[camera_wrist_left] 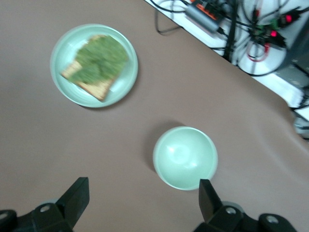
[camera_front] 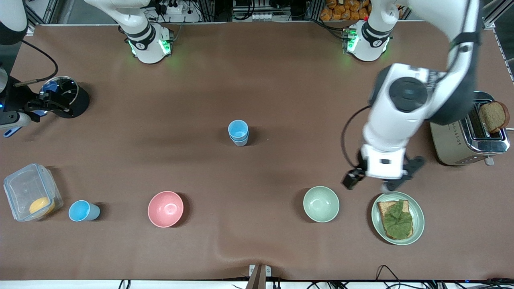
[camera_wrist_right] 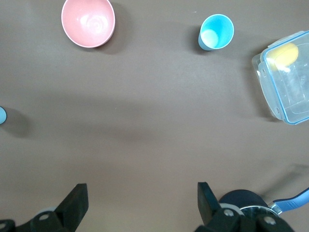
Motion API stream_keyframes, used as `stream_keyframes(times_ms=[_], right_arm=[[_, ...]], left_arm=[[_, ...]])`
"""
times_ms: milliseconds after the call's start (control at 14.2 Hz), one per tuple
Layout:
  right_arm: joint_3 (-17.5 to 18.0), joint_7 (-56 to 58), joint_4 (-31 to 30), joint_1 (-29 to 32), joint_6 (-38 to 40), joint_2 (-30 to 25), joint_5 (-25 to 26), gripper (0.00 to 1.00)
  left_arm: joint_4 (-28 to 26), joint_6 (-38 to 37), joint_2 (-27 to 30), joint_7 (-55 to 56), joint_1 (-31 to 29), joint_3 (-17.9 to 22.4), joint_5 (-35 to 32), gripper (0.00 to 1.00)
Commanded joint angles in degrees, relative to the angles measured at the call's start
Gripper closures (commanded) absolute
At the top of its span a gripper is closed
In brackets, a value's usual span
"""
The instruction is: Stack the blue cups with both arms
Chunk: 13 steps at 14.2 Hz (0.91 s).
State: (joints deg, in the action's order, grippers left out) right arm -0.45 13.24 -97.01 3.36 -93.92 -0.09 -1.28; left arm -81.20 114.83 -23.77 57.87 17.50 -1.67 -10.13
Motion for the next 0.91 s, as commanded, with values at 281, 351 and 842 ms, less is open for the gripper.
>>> stream_keyframes(times_ms=[281, 351, 842], right_arm=[[-0.4, 0.6, 0.2, -0.5, 1.2, -0.7, -0.7, 0.00], [-0.4, 0.6, 0.2, -0.5, 1.5, -0.7, -0.7, 0.00], [-0.4, 0.6, 0.2, -0.5, 1.6, -0.7, -0.6, 0.00]], left_arm=[[-18.6, -1.1, 16.3, -18.1, -10.7, -1.1, 2.9, 0.00], [-20.1, -1.4, 18.2, -22.8, -11.7, -1.1, 6.0, 0.00], [-21.0, -14.0, 26.5, -36.3, -13.0, -1.1, 10.7, 0.00]])
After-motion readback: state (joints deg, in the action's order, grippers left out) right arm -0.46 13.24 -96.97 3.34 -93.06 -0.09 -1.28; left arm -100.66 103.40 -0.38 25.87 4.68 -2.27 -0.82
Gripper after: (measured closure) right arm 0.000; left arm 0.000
